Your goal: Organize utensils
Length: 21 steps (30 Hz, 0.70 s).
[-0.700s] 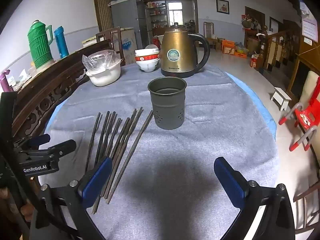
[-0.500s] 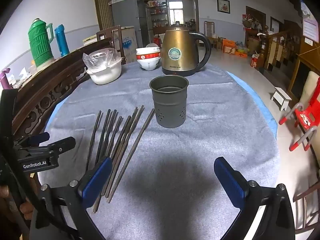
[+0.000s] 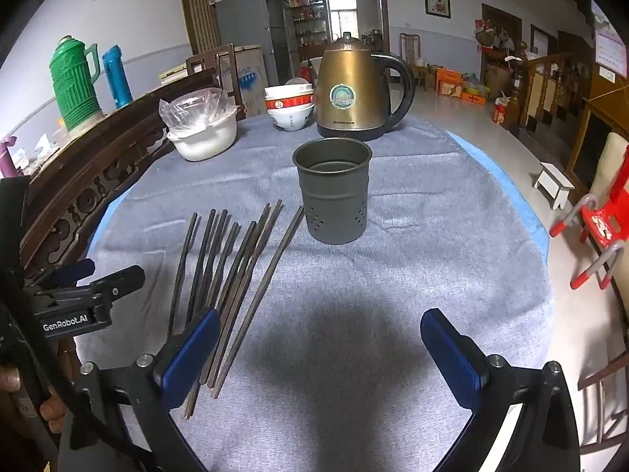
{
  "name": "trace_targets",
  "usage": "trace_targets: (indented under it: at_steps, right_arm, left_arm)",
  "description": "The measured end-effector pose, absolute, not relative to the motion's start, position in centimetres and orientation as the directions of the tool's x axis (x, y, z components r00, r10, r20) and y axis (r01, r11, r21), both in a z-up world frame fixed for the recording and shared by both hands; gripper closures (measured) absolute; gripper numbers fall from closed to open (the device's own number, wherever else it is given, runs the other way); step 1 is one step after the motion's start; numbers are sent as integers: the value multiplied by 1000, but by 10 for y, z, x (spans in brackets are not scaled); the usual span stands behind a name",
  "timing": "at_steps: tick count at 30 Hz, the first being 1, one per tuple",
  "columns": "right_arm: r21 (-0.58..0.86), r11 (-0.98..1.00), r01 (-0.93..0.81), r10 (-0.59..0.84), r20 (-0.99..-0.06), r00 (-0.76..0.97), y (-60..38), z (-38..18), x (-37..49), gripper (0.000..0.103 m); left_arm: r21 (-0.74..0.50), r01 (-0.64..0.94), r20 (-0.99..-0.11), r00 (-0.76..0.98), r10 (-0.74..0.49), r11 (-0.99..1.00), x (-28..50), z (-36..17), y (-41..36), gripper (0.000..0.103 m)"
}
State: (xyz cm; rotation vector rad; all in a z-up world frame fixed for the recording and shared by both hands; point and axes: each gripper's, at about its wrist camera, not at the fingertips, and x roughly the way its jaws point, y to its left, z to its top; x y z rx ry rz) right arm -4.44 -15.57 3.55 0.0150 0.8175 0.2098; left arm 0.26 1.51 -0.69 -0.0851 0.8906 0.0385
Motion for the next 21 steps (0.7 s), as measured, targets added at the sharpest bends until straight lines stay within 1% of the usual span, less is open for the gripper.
trace_targets:
  at_steps: [21]
  right_arm:
    - [95, 979, -178, 191, -726, 661, -155, 35, -44, 0]
  left_arm:
    - [-67, -60, -777, 629, -15, 996, 1, -4, 15, 0]
